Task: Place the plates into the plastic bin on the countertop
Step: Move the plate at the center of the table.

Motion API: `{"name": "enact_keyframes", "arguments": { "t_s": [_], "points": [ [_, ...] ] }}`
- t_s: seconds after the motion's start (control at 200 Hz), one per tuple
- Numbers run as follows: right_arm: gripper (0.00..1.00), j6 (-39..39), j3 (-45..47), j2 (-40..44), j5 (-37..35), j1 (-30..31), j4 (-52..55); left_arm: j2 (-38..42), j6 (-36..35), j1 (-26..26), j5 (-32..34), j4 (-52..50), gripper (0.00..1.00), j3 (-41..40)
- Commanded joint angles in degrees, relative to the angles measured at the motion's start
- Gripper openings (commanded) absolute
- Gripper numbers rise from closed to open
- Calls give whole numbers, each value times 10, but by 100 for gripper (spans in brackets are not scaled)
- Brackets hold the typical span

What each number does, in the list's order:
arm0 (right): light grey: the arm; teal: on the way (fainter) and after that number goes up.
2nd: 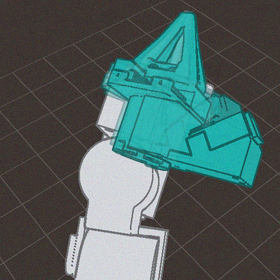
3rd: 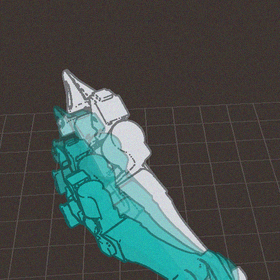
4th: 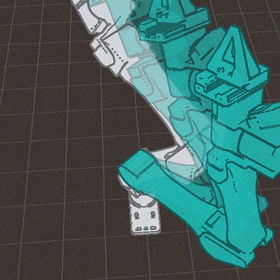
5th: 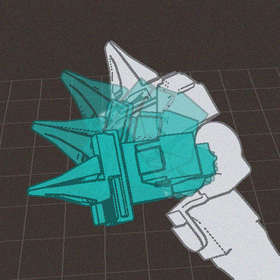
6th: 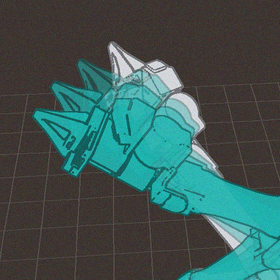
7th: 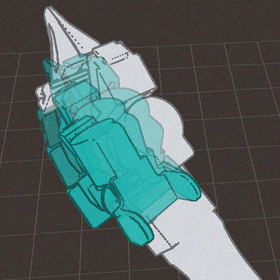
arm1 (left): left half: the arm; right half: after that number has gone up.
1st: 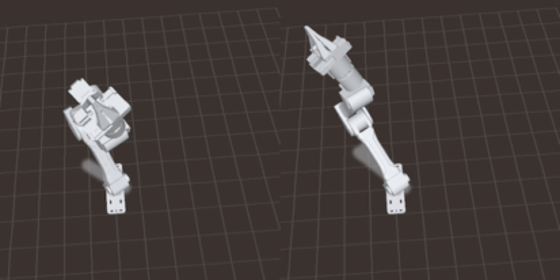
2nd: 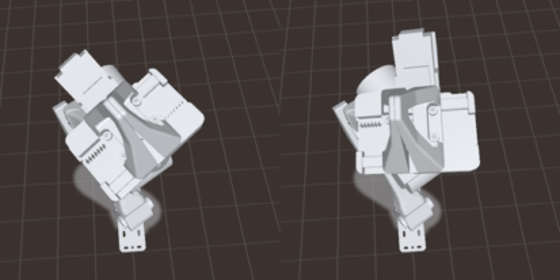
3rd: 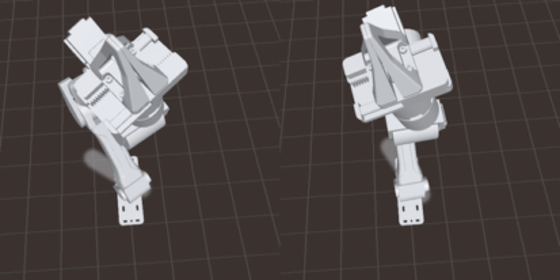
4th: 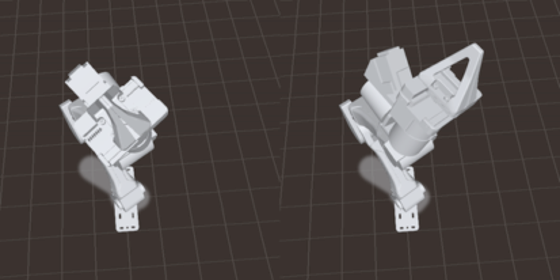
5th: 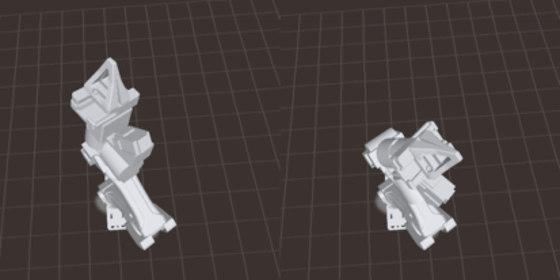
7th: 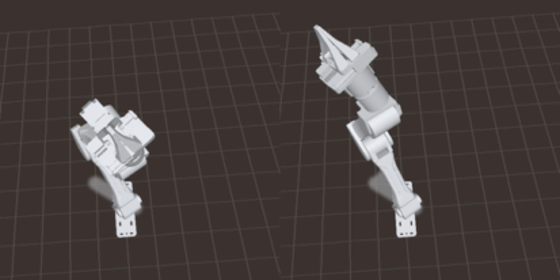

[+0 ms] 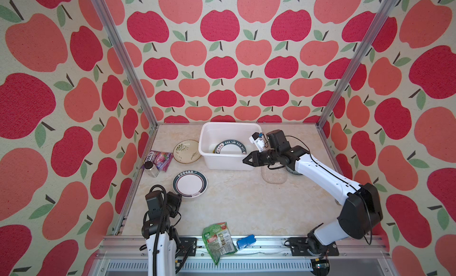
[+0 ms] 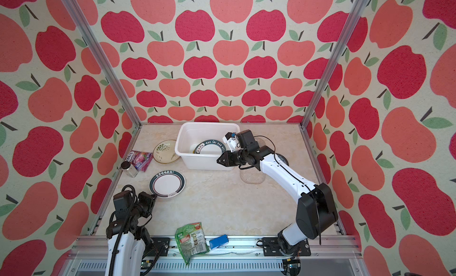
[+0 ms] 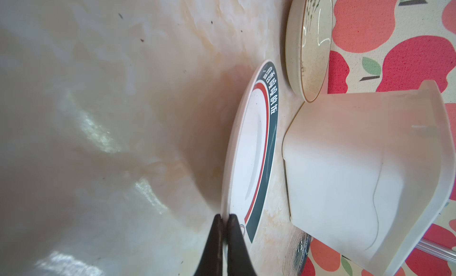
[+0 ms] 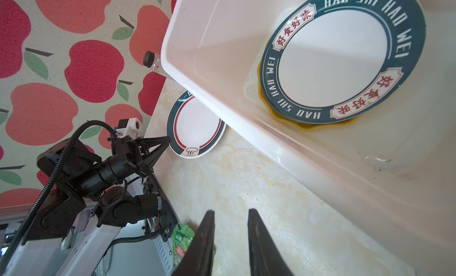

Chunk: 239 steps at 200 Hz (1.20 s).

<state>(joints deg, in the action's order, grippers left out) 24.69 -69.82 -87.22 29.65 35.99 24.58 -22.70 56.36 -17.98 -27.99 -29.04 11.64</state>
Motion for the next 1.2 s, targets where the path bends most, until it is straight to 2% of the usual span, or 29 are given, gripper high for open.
{"name": "enact_keyframes", "arguments": {
  "t_s": [0.0,0.165,0.32,0.515,0.66,0.785,0.871,1.016,1.191],
  "points": [
    [27,1,46,2,43,3,21,-11,-21,14,-57,-10,0,8],
    [32,11,101,-10,77,16,7,-63,-23,78,-72,41,0,-1],
    [47,21,147,-29,98,26,-25,-138,-18,156,-75,113,0,-9],
    [48,30,184,-53,109,33,-46,-241,-13,239,-82,222,0,-9],
    [48,55,220,-44,102,34,-69,-314,-9,281,-99,314,0,-13],
    [49,93,271,-16,92,33,-114,-383,-27,314,-116,346,0,9],
    [49,109,283,-27,95,29,-134,-436,-26,339,-128,392,0,17],
    [49,123,297,-32,84,22,-150,-511,-31,370,-159,442,0,32],
    [49,117,293,-33,57,5,-135,-545,-36,378,-181,469,0,28]
  ]
}}
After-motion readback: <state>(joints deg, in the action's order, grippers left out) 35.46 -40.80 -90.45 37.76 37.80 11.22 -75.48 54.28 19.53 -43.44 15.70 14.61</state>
